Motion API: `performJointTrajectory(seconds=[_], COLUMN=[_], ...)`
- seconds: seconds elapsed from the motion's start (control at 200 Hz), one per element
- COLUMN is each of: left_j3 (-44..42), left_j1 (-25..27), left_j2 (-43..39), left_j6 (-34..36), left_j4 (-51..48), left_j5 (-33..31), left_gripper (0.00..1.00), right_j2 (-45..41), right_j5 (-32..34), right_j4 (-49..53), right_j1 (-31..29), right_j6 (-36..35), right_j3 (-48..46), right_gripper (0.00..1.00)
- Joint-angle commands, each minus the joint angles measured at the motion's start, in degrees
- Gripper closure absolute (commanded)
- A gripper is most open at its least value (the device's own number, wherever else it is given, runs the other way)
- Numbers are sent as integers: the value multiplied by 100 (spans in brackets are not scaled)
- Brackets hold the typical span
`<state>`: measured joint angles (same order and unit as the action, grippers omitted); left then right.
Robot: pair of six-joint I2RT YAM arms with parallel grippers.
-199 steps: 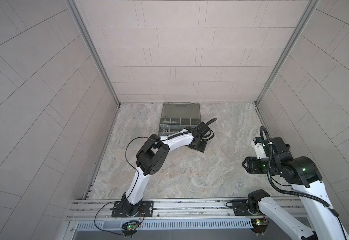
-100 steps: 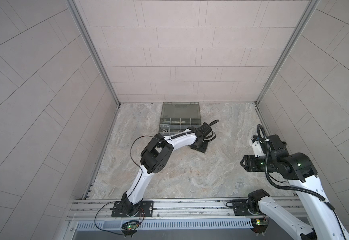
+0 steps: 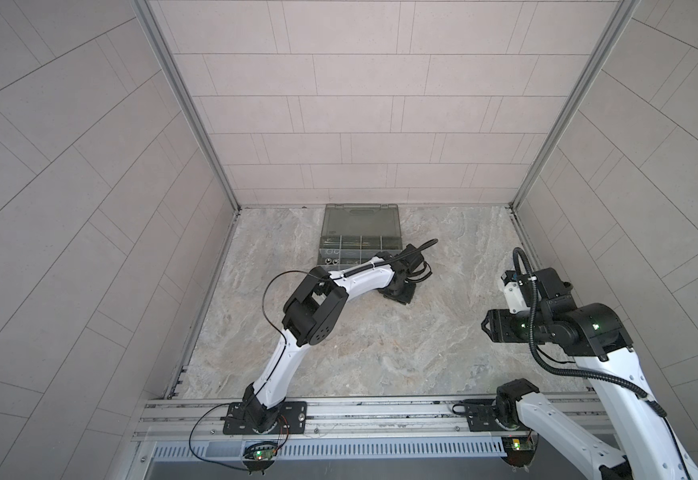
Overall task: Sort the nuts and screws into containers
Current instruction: 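Lower the left gripper around the silver hex nut and close it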
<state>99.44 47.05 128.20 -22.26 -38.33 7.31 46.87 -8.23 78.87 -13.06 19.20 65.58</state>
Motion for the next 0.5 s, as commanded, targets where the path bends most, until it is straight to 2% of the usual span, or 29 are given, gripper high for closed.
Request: performJointTrajectory(seconds=[0.0,0.13,0.17,0.24,0.305,0.495], left_j3=[111,170,181,232,303,454], left_j1=[23,24,24,27,31,28], left_j2=[147,193,198,222,252,259], left_j6=[59,88,95,130,167,248], left_j4=[-166,-219,-219,-267,-313,-491], left_j5=[3,15,25,51,69,56], left_gripper=[65,66,71,73,79,80], right_j2=[-65,-128,-149,-161,-165,-169], right_j5=[157,183,197,192,203,256], right_j4=[152,205,216,225,225,234], right_j1=[40,49,49,49,49,58], right_j6=[-73,-75,-63,-63,-66,-70], right_j3=[36,16,13,22,25,78], right_gripper=[32,31,32,31,31,32])
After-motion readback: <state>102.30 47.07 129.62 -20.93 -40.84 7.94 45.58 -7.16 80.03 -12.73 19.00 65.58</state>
